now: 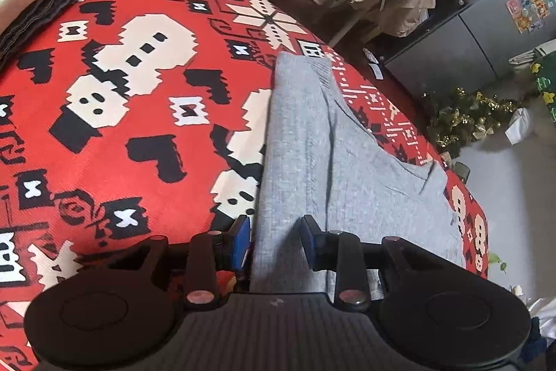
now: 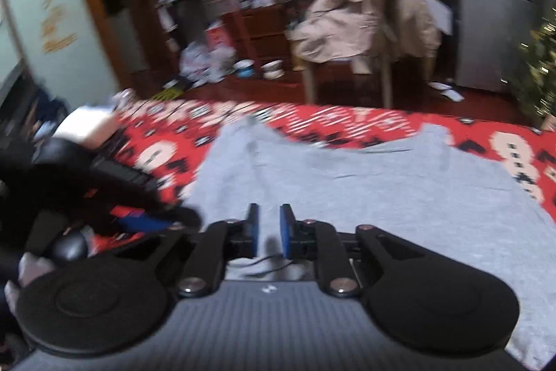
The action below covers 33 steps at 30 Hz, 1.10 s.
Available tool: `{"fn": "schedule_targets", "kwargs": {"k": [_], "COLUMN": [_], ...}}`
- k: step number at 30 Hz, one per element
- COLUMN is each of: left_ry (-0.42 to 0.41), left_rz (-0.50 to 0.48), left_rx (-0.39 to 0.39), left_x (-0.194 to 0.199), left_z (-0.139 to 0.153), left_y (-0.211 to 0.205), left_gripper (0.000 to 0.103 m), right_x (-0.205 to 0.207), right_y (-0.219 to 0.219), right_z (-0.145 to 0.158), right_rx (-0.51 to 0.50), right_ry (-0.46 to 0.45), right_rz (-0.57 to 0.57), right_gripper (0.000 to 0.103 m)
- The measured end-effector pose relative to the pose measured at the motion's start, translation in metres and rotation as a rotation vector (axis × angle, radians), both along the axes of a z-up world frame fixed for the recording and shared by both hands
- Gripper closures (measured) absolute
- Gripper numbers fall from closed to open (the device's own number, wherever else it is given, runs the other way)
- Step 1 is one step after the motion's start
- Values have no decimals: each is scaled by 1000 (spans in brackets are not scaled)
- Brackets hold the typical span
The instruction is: Fold clothes
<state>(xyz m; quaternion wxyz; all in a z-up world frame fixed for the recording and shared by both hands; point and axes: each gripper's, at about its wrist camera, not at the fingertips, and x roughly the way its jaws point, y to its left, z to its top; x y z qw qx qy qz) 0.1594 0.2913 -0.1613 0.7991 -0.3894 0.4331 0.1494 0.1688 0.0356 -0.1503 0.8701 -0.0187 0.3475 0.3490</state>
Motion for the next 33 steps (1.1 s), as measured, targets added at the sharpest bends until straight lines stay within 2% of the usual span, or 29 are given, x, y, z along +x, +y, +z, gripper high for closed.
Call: {"fn": "schedule_targets", "kwargs": {"k": [2, 6, 8, 10, 12, 14, 19, 27, 33], "left_ry": [-2, -8, -14, -7, 11, 23, 42, 47, 50], "left_rz": [0, -11, -25, -26, -26, -35, -48, -66, -75], "left_rx": [-29, -77, -117, -117, -102, -80, -34, 27, 50], "left_x": [-1, -1, -1, -1, -1, 0, 1, 3, 3], "left_z": [-2, -6, -6, -6, -7, -7, -6, -3, -2], "left_y": [2, 4, 4, 5, 4, 2, -1, -9, -11], "left_gripper": [72, 72, 73, 73, 73, 78, 80, 80, 80], "right_x": [-4, -12, -16, -18, -20, -20, -14, 26, 39], "right_y": [9, 23, 29, 32, 35, 33, 22, -20, -35], "right_z": [-4, -15, -19, -23, -26, -25, -16, -17, -23], "right_rx": [-14, -72, -93, -126, -140, -133, -85, -25, -6], "right_ry": [8, -4, -12, -16, -16, -14, -10, 29, 8], "right_rz": [23, 50, 42, 38, 39, 26, -39, -292, -378], "right_gripper": [85, 67, 67, 69, 93, 94, 99, 100, 100]}}
